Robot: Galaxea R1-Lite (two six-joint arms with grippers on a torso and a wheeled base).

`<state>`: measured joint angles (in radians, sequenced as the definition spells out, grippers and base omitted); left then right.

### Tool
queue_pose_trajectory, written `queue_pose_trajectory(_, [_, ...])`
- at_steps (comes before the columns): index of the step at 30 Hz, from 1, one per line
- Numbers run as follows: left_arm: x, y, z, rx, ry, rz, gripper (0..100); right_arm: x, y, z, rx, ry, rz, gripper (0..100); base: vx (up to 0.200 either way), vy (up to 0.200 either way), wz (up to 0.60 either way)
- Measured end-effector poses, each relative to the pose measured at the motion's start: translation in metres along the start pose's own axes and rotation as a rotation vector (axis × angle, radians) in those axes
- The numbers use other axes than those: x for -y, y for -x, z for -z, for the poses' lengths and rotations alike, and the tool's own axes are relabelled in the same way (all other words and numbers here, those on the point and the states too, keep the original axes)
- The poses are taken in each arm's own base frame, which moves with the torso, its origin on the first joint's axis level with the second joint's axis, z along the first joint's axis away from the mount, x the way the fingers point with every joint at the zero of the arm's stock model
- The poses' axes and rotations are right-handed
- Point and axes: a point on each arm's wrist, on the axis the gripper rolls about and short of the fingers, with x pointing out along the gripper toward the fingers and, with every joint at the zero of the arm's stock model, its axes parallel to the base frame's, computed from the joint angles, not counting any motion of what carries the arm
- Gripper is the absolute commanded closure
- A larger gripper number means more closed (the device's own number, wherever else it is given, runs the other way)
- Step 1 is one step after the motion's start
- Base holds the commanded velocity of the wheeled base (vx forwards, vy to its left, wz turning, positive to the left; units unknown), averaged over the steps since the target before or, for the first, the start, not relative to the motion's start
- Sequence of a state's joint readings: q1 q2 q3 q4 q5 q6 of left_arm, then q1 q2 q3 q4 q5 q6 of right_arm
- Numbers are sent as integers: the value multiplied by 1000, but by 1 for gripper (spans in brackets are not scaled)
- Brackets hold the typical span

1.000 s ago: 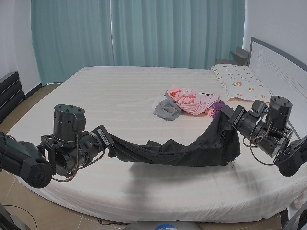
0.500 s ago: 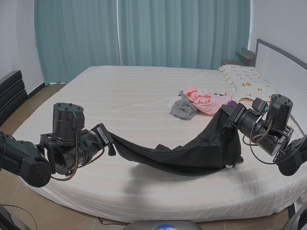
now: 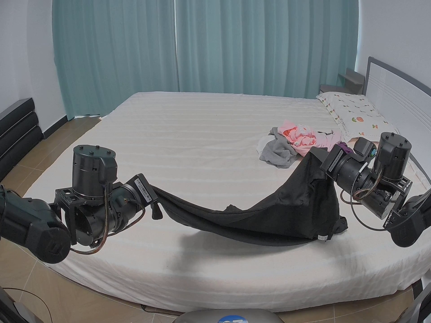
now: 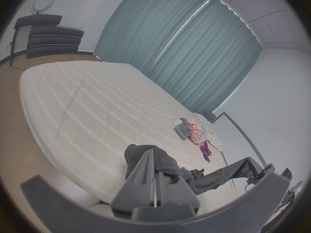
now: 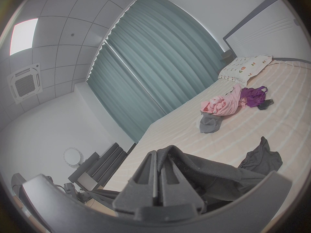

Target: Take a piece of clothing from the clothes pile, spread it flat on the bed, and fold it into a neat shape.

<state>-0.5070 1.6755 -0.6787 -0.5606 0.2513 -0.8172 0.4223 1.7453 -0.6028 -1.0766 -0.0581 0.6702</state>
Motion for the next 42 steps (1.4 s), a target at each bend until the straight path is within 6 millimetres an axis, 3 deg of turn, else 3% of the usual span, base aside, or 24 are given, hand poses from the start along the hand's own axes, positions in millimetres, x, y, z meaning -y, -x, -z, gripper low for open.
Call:
queue_pose_trajectory(26, [-2, 4, 1, -5, 0, -4, 100, 1, 2, 3, -12, -1, 4, 100, 0, 185, 0])
queue_pose_trajectory(36, [-9, 11, 10, -33, -13, -17, 100, 9, 25, 6, -34, -1, 34, 100, 0, 0, 0])
queue_pose_trajectory(42, [-13, 24, 16, -50, -23, -7, 100, 10, 46, 4, -29, -34, 37, 100, -200, 0, 0])
